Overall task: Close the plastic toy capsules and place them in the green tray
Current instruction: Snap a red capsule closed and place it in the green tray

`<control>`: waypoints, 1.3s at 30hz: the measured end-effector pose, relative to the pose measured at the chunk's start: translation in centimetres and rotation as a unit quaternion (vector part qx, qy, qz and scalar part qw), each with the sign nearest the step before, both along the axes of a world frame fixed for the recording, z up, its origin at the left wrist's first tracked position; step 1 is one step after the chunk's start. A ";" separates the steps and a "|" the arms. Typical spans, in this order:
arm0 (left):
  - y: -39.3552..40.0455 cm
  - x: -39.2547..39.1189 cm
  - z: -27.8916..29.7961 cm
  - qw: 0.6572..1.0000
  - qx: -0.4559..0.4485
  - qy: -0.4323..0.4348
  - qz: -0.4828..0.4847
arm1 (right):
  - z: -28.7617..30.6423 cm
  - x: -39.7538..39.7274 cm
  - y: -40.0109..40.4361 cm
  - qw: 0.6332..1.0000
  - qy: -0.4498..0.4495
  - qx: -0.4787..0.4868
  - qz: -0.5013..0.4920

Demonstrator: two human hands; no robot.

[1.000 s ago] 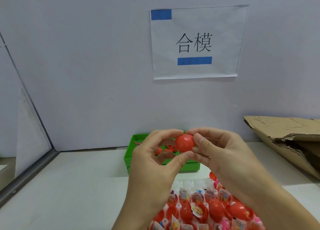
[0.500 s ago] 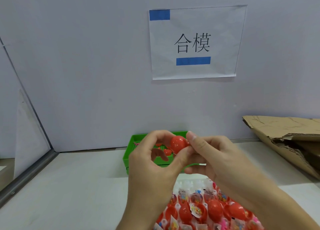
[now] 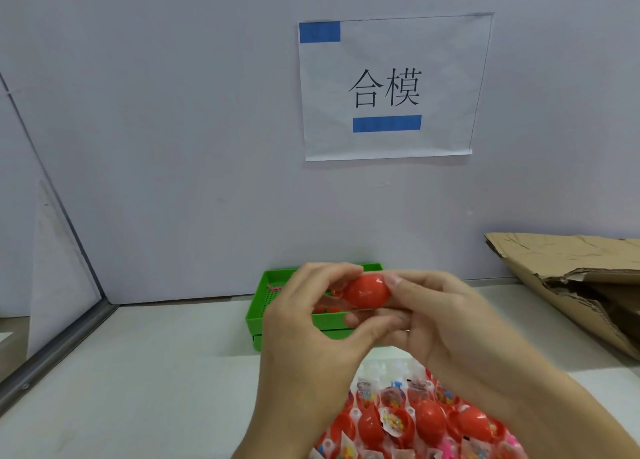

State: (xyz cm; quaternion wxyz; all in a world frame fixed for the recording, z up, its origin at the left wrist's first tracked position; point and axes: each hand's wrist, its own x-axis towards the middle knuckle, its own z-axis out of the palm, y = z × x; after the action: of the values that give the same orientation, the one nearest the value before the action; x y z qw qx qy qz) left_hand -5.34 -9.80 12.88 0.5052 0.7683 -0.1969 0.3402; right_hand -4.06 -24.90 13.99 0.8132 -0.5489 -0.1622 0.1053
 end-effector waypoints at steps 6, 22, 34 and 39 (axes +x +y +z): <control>0.4 0.4 -0.1 0.987 -0.110 0.069 -0.096 | 0.1 0.0 -0.2 0.995 0.056 0.075 0.026; 0.3 0.1 0.5 0.963 -0.189 0.129 -0.142 | -0.3 0.1 -0.3 0.980 -0.169 -0.056 -0.093; -0.9 0.3 -0.1 0.837 -0.360 0.301 -0.282 | -1.1 0.3 0.0 0.843 -0.384 -0.270 -0.262; -1.2 0.5 -0.4 0.824 -0.368 0.300 -0.309 | -0.7 0.0 -0.3 0.837 -0.389 -0.289 -0.253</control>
State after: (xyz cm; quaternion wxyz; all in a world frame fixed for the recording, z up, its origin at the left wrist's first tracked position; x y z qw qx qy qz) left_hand -4.80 -10.97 12.47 0.8633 0.4885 -0.1227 -0.0332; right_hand -4.02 -25.18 13.29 0.4855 -0.7768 -0.2833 -0.2840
